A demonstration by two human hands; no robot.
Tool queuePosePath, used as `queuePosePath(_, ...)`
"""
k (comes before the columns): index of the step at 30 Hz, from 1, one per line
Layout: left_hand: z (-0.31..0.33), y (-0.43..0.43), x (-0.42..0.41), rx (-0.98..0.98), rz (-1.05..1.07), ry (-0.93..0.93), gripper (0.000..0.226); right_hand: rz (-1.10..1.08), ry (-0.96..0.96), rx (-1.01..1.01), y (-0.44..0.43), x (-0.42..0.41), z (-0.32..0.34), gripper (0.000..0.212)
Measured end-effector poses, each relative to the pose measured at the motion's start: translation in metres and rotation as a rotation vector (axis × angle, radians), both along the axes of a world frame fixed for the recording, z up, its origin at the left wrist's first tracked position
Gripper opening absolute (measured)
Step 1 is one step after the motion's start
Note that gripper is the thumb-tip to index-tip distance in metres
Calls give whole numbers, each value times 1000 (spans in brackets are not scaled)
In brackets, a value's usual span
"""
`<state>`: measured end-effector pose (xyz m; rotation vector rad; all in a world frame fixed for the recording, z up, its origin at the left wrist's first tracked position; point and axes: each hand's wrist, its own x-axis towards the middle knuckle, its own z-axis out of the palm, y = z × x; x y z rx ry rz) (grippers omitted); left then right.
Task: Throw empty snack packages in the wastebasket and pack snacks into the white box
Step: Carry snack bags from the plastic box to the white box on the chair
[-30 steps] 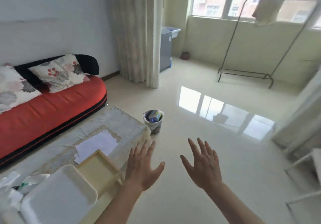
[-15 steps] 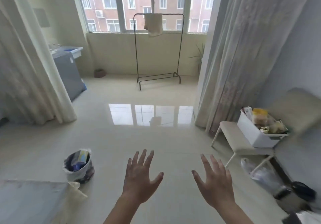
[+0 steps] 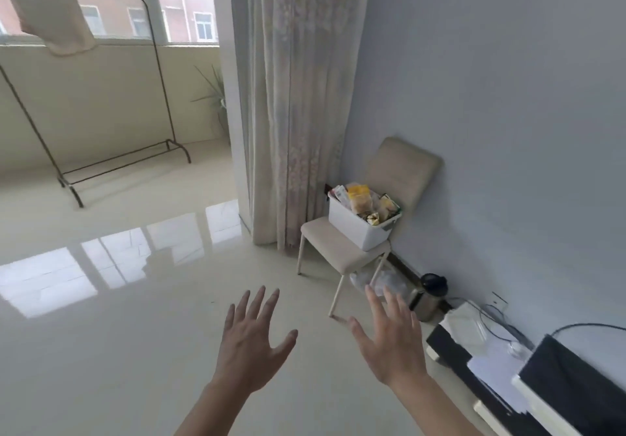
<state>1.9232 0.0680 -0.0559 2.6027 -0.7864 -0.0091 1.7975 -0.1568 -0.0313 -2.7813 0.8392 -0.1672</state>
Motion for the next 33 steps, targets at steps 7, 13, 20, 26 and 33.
queuePosePath(7, -10, -56, 69, 42, -146, 9, 92, -172, 17, 42, -39, 41, -19, 83)
queuePosePath(13, -15, -113, 144, 50, -224, -5, 93, -241, 16, 79, -89, 109, -41, 76)
queuePosePath(20, -7, -192, 270, 79, -208, -30, 93, -277, -1, 120, -179, 229, -54, 90)
queuePosePath(26, -7, -260, 361, 81, -194, -17, 92, -263, 45, 92, -258, 316, -47, 81)
queuePosePath(33, -26, -327, 447, 85, -272, 24, 93, -293, 48, 90, -307, 390, -53, 81)
